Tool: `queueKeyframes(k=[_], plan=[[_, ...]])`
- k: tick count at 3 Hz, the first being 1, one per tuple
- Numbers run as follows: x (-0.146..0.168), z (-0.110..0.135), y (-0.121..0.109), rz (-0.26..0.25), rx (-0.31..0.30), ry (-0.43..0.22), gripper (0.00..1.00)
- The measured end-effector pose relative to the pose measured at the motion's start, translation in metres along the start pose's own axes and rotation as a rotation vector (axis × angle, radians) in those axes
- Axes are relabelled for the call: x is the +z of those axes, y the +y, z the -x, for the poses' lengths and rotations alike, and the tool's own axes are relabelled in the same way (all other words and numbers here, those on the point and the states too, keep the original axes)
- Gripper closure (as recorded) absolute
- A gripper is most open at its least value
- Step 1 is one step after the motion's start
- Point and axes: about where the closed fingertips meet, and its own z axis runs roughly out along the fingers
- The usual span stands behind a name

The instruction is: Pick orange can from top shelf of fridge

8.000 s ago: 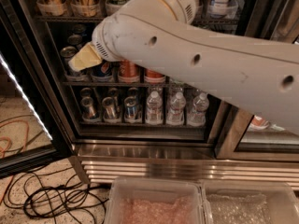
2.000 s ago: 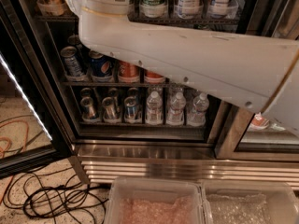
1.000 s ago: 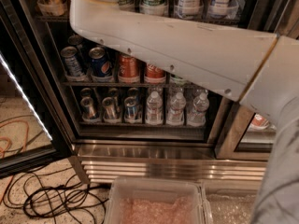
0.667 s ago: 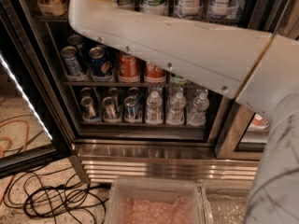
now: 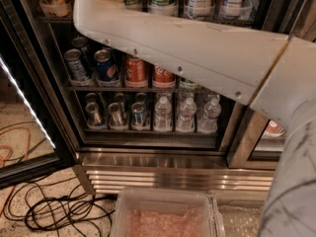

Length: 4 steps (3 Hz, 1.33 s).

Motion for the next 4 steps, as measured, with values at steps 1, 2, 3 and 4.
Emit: queueKeyframes(k=[1,2,3,4], plan=[[0.000,0.000,0.000,0.000,0.000,0.000,0.99],[-0.007,0.001,-0.003,0.054,0.029,-0.008,1.00],[-0.016,0.003,-0.007,0.080,0.040,-0.012,1.00],[-0.030,0.004,-0.012,0.112,0.085,-0.001,1.00]])
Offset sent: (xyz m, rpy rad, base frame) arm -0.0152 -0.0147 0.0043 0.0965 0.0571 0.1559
